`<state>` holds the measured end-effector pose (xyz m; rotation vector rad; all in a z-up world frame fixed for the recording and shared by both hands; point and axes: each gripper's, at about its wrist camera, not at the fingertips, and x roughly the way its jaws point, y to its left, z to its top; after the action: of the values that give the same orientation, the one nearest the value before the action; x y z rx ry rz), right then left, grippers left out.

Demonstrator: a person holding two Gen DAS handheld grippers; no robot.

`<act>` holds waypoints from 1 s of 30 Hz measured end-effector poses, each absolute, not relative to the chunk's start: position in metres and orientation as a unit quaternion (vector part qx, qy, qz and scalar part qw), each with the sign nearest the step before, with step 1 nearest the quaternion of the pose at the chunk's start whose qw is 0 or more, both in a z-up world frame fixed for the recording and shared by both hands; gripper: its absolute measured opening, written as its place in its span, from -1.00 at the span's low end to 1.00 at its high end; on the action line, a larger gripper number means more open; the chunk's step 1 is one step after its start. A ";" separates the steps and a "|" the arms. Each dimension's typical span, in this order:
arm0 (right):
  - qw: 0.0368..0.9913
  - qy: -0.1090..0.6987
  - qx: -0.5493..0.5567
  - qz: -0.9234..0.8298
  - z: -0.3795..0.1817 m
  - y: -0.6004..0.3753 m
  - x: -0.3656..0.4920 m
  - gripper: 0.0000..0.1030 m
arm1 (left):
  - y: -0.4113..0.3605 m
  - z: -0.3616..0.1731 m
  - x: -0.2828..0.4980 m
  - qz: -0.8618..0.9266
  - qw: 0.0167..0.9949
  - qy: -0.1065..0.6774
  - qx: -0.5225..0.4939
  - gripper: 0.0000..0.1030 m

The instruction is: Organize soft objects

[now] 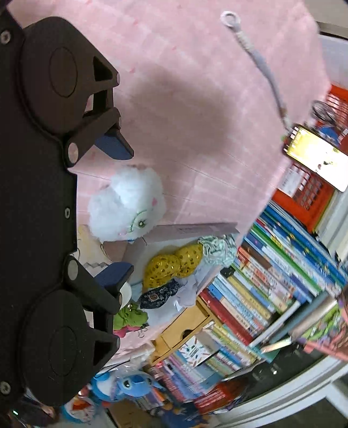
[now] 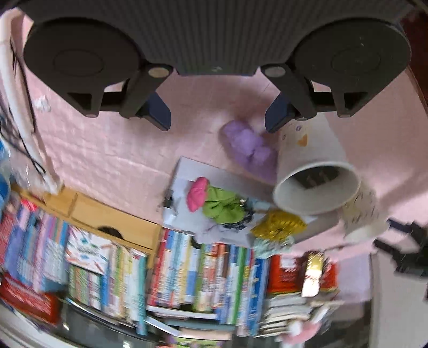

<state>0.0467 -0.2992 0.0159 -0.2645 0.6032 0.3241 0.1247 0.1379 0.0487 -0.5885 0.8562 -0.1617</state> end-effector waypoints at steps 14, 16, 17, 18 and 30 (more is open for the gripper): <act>0.914 0.283 -0.205 0.208 0.002 -0.281 0.065 0.45 | 0.124 0.022 0.153 -0.056 0.840 0.430 -0.327 0.38; 0.910 0.281 -0.216 0.217 0.002 -0.278 0.067 0.41 | 0.122 0.022 0.154 -0.051 0.842 0.431 -0.320 0.19; 0.907 0.281 -0.221 0.221 0.002 -0.277 0.068 0.36 | 0.122 0.021 0.155 -0.048 0.843 0.431 -0.317 0.01; 0.906 0.282 -0.223 0.225 0.002 -0.275 0.069 0.29 | 0.122 0.021 0.155 -0.044 0.843 0.432 -0.316 -0.13; 0.902 0.301 -0.212 0.228 0.004 -0.276 0.066 -0.50 | 0.134 0.020 0.141 -0.045 0.848 0.436 -0.298 -0.91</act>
<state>0.0658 -0.2762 0.0042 -0.4378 0.6223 0.4713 0.1412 0.1336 0.0195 -0.6285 0.9188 -0.0948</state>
